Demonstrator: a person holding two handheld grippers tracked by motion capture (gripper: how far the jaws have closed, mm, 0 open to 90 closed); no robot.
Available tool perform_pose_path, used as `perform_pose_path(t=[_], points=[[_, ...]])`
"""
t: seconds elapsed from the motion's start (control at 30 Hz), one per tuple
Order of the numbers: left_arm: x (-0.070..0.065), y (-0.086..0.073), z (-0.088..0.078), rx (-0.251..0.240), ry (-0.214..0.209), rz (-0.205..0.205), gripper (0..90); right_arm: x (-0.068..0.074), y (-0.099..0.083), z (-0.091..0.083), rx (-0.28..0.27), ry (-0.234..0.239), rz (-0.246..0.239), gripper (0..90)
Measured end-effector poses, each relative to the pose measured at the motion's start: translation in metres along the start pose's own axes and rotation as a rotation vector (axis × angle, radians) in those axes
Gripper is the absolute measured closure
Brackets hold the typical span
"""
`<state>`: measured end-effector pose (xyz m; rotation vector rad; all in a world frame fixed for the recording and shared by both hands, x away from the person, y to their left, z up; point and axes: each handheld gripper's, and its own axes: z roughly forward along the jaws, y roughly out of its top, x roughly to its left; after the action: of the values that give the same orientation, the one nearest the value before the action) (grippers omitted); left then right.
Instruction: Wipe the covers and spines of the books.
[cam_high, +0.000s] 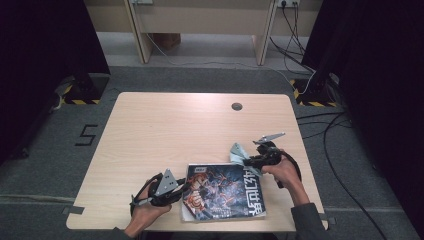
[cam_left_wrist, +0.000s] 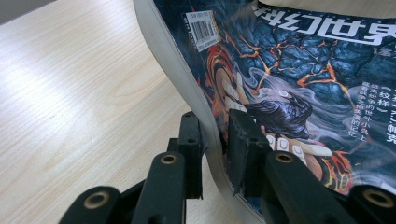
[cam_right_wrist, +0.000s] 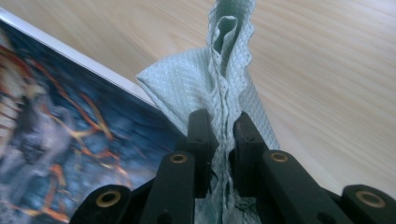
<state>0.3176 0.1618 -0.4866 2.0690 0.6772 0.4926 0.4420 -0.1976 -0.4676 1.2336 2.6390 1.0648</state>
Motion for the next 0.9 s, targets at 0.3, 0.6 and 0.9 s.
perform_pose_path(t=[0.3,0.6,0.9], points=[[0.001,0.0,0.0,-0.001,-0.005,-0.002,74.8,-0.023,-0.013,-0.006,0.027,-0.079,0.028,81.9],[0.002,-0.001,0.0,0.0,-0.004,-0.009,74.5,-0.026,-0.007,-0.036,-0.074,-0.144,0.044,82.1],[0.002,0.0,0.0,-0.001,-0.004,-0.012,74.5,-0.053,-0.023,-0.05,-0.054,-0.285,0.102,81.8]])
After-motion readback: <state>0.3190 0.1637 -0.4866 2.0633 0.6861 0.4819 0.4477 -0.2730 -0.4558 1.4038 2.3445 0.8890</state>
